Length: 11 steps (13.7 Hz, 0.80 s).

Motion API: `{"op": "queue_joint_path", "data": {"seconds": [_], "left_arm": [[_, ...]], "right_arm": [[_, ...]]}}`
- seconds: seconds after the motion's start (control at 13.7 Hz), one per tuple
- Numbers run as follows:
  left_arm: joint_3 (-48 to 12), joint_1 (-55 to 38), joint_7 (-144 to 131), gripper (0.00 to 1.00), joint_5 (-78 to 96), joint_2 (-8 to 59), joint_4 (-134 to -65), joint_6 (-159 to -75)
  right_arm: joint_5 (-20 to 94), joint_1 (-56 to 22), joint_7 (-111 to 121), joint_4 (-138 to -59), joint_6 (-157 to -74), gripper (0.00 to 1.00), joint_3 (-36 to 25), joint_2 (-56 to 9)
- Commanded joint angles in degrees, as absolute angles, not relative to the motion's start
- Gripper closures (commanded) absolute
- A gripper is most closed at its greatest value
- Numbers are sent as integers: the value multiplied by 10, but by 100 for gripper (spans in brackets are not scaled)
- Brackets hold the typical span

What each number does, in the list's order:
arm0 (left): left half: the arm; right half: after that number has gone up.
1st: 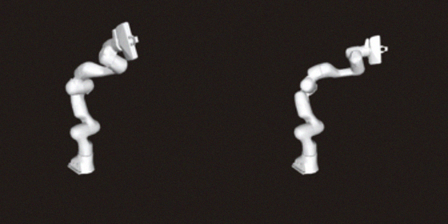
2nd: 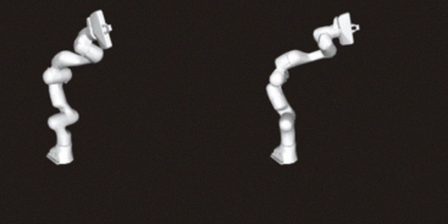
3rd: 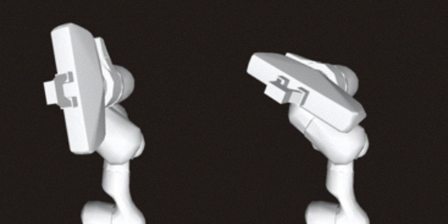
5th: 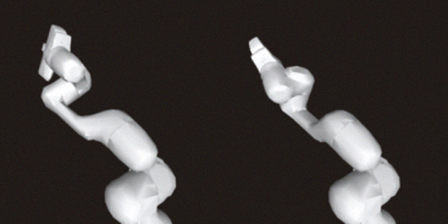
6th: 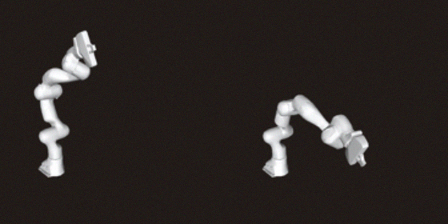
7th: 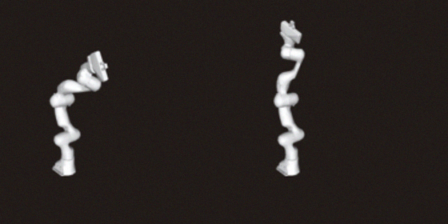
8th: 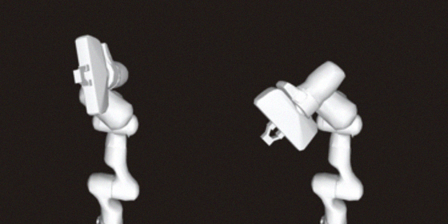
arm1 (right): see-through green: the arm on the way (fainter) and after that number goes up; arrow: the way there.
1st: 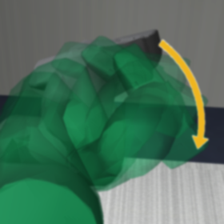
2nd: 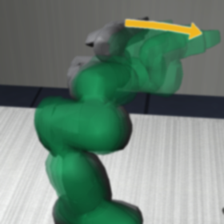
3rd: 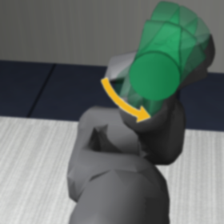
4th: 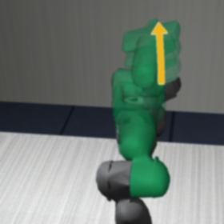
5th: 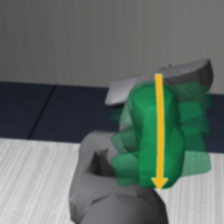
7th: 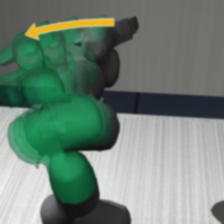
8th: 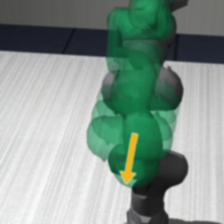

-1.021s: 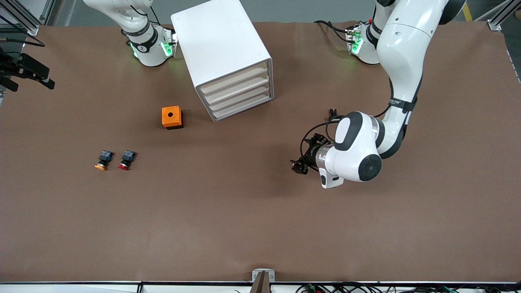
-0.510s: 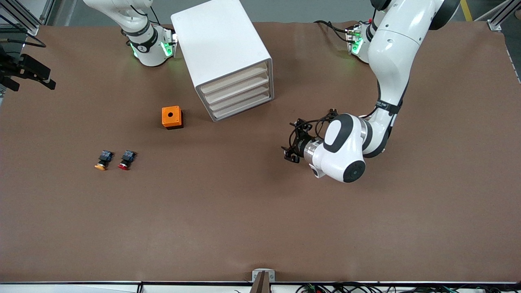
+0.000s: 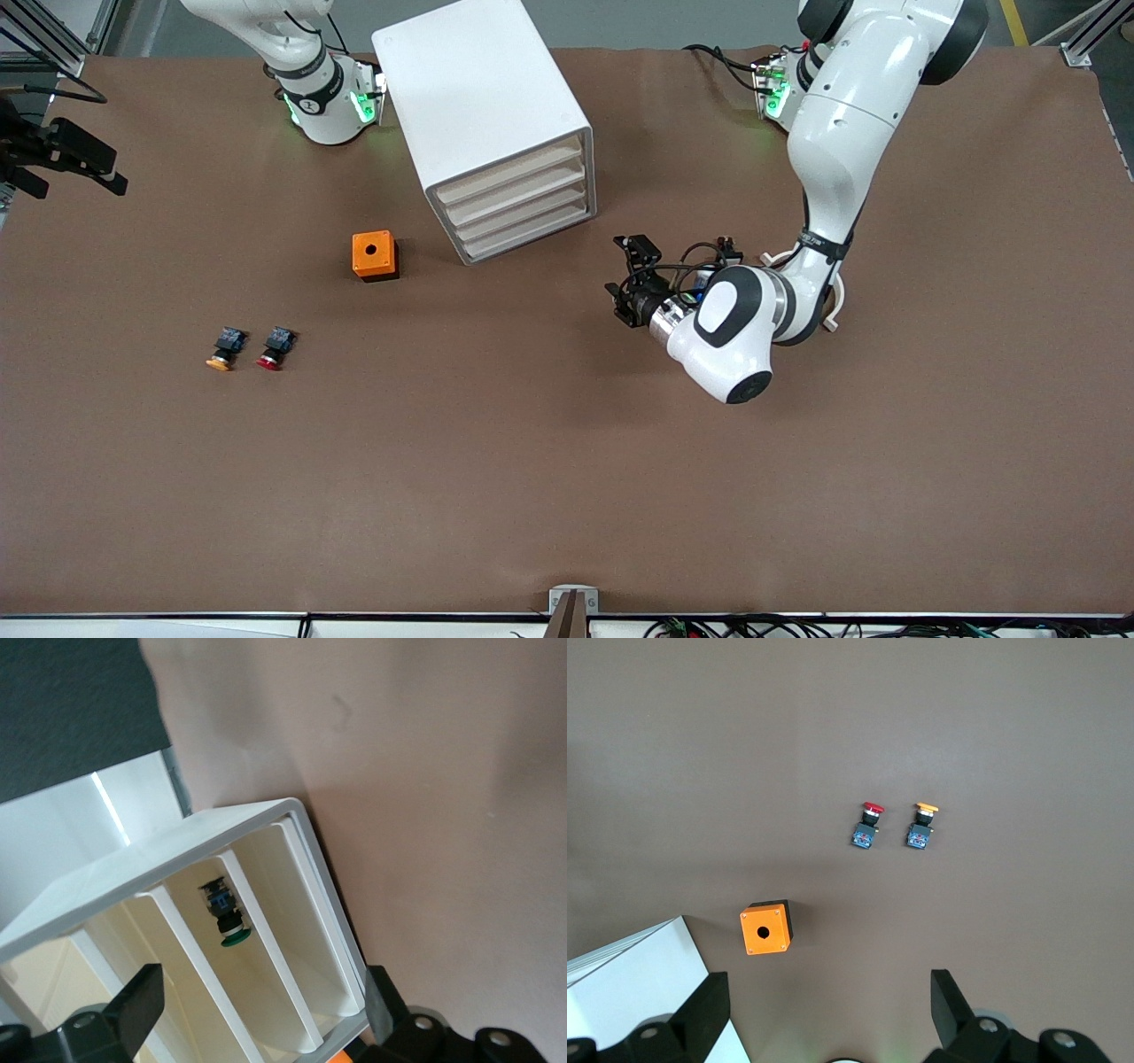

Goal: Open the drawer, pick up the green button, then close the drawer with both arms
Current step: 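Reach the left gripper to the white cabinet's drawer handle, then pull the drawer open with the left gripper while the right gripper approaches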

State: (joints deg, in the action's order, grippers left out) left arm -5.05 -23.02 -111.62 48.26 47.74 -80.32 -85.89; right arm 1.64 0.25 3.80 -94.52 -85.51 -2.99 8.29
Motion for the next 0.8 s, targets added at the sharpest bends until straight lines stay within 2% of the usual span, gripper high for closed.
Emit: {"op": "queue_joint_path", "data": {"seconds": [0.0,0.51,0.66,0.73], "left_arm": [[-52,-238,-1179,0,523,512,-784,-838],[-52,-296,-1212,0,549,544,-785,-830],[-52,-311,-1211,0,549,545,-785,-830],[-53,-316,-1211,13,549,548,-785,-830]], "right_arm": [[24,1,28,-950,-851,0,-30,90],[20,2,31,-937,-843,0,-30,86],[14,-1,34,-936,-832,0,-31,68],[10,-2,33,-940,-833,0,-30,60]]}}
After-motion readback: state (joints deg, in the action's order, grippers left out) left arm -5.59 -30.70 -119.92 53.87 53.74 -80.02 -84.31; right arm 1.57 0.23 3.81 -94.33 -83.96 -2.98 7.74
